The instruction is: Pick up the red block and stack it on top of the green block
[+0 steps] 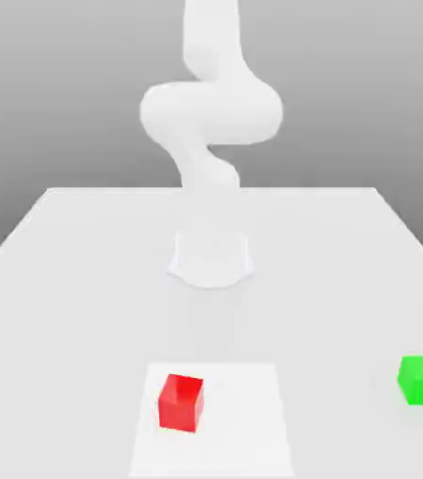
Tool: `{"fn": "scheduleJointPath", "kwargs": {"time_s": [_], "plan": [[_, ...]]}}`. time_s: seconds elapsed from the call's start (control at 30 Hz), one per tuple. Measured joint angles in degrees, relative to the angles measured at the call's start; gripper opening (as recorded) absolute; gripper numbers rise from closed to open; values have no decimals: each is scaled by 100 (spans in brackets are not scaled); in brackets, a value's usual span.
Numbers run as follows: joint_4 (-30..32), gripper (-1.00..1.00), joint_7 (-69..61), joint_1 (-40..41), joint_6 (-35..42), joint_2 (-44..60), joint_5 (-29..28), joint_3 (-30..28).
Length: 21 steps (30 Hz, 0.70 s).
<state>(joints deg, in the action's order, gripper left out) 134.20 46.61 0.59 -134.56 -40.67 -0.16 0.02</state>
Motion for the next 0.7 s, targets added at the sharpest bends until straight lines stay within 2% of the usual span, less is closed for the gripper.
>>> {"fn": "scheduleJointPath", "kwargs": {"time_s": [0.7], "plan": [[1991, 0, 521, 379, -2396, 4405, 32, -125]]}}
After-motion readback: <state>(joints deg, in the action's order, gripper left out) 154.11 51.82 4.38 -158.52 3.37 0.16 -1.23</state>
